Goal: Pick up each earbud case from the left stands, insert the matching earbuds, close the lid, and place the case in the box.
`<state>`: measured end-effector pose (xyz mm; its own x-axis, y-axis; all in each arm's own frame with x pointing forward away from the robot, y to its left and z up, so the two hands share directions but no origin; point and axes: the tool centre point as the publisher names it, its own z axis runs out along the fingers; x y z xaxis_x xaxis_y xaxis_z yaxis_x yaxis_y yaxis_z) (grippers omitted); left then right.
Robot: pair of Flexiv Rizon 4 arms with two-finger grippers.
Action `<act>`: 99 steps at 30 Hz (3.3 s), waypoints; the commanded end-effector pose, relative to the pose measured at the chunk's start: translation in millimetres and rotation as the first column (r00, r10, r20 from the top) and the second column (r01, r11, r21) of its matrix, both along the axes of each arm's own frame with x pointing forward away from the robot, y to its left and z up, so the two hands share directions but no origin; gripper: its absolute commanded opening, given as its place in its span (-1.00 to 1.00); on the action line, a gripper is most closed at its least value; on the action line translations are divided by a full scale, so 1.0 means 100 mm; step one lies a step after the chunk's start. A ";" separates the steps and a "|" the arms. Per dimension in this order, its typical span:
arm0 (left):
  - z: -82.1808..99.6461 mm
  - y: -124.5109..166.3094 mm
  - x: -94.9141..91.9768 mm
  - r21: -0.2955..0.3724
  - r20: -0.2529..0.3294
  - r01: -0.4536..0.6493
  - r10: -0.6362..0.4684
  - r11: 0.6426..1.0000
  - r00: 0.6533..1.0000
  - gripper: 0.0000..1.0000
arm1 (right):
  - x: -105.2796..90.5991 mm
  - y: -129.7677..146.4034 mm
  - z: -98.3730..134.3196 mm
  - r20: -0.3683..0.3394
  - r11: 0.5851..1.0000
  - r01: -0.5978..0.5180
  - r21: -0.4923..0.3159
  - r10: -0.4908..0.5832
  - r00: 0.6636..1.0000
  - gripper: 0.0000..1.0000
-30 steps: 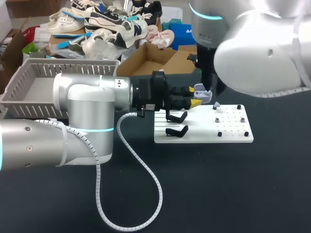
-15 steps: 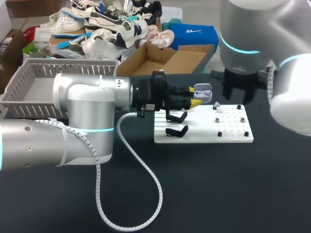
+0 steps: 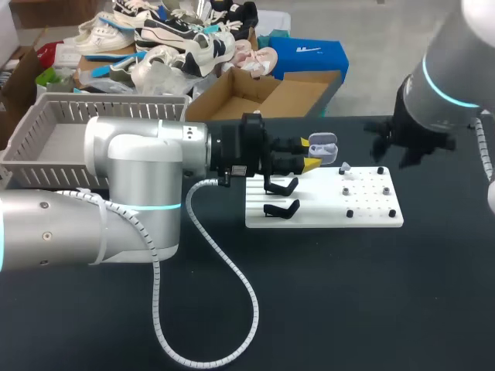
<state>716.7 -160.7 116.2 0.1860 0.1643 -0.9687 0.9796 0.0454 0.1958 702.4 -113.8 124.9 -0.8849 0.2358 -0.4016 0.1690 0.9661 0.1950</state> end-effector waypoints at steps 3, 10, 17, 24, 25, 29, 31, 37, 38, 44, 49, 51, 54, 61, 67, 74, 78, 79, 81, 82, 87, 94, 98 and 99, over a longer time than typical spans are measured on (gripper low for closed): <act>0.00 -0.01 -0.01 -0.001 0.002 -0.007 0.007 1.000 1.000 -1.00 | 0.30 0.06 -0.19 -0.025 0.995 -0.066 0.078 0.069 0.997 -0.20; 0.00 -0.01 -0.01 -0.001 0.002 -0.007 0.007 1.000 1.000 -1.00 | 0.46 0.06 -0.30 -0.040 0.990 -0.088 0.113 0.093 0.995 -0.21; 0.00 -0.01 -0.01 -0.001 0.002 -0.007 0.007 1.000 1.000 -1.00 | 0.57 0.17 -0.41 -0.069 0.984 -0.116 0.135 0.127 0.990 -0.21; 0.00 -0.01 -0.01 -0.001 0.002 -0.007 0.007 1.000 1.000 -1.00 | 0.63 0.27 -0.52 -0.097 0.981 -0.124 0.150 0.139 0.986 -0.21; 0.00 -0.01 -0.01 -0.001 0.002 -0.007 0.007 1.000 1.000 -1.00 | 0.64 0.28 -0.53 -0.100 0.980 -0.125 0.153 0.141 0.985 -0.22; 0.00 -0.01 -0.01 -0.001 0.002 -0.007 0.007 1.000 1.000 -1.00 | 0.66 0.30 -0.57 -0.116 0.980 -0.115 0.164 0.135 0.984 -0.22; 0.00 -0.01 -0.01 -0.001 0.002 -0.007 0.007 1.000 1.000 -1.00 | 0.66 0.32 -0.58 -0.123 0.980 -0.108 0.167 0.129 0.984 -0.22; 0.00 -0.01 -0.01 -0.001 0.002 -0.007 0.007 1.000 1.000 -1.00 | 0.67 0.38 -0.66 -0.152 0.982 -0.089 0.169 0.115 0.982 -0.23; 0.00 -0.01 -0.01 -0.001 0.002 -0.007 0.007 1.000 1.000 -1.00 | 0.67 0.38 -0.67 -0.155 0.981 -0.087 0.172 0.114 0.981 -0.23; 0.00 -0.01 -0.01 -0.001 0.002 -0.007 0.007 1.000 1.000 -1.00 | 0.69 0.42 -0.74 -0.176 0.982 -0.078 0.171 0.109 0.978 -0.23; 0.00 -0.01 -0.01 -0.001 0.002 -0.007 0.007 1.000 1.000 -1.00 | 0.72 0.47 -0.74 -0.183 0.986 -0.080 0.146 0.107 0.977 -0.24; 0.00 -0.01 -0.01 -0.001 0.002 -0.007 0.007 1.000 1.000 -1.00 | 0.72 0.48 -0.75 -0.187 0.987 -0.077 0.143 0.104 0.977 -0.25; 0.00 -0.01 -0.01 -0.001 0.002 -0.007 0.007 1.000 1.000 -1.00 | 0.74 0.49 -0.78 -0.200 0.988 -0.065 0.138 0.092 0.975 -0.25; 0.00 -0.01 -0.01 -0.001 0.002 -0.007 0.007 1.000 1.000 -1.00 | 0.75 0.50 -0.84 -0.216 0.991 -0.052 0.124 0.078 0.973 -0.26; 0.00 -0.01 -0.01 -0.001 0.002 -0.007 0.007 1.000 1.000 -1.00 | 0.78 0.49 -0.85 -0.221 0.992 -0.048 0.119 0.073 0.972 -0.27; 0.00 -0.01 -0.01 -0.001 0.002 -0.007 0.007 1.000 1.000 -1.00 | 0.80 0.51 -0.89 -0.229 0.991 -0.050 0.121 0.077 0.970 -0.29; 0.00 -0.01 -0.01 -0.001 0.002 -0.007 0.007 1.000 1.000 -1.00 | 0.81 0.50 -0.91 -0.235 0.991 -0.049 0.121 0.077 0.969 -0.29; 0.00 -0.01 -0.01 -0.001 0.002 -0.007 0.007 1.000 1.000 -1.00 | 0.81 0.50 -0.92 -0.236 0.991 -0.049 0.121 0.077 0.969 -0.29; 0.00 -0.01 -0.01 -0.001 0.002 -0.007 0.007 1.000 1.000 -1.00 | 0.82 0.49 -0.92 -0.237 0.991 -0.048 0.121 0.076 0.969 -0.29; 0.00 -0.01 -0.01 -0.001 0.002 -0.007 0.007 1.000 1.000 -1.00 | 0.82 0.49 -0.92 -0.237 0.991 -0.048 0.122 0.076 0.969 -0.30; 0.00 -0.01 -0.01 -0.001 0.002 -0.007 0.007 1.000 1.000 -1.00 | 0.85 0.50 -0.94 -0.240 0.991 -0.048 0.123 0.077 0.968 -0.29; 0.00 -0.01 -0.01 -0.001 0.002 -0.007 0.007 1.000 1.000 -1.00 | 0.88 0.50 -0.98 -0.250 0.991 -0.050 0.125 0.080 0.965 -0.30; 0.00 -0.01 -0.01 -0.001 0.002 -0.007 0.007 1.000 1.000 -1.00 | 0.89 0.51 -1.01 -0.255 0.991 -0.052 0.127 0.083 0.963 -0.33; 0.00 -0.01 -0.01 -0.001 0.002 -0.007 0.007 1.000 1.000 -1.00 | 0.90 0.51 -1.01 -0.255 0.990 -0.052 0.128 0.084 0.963 -0.33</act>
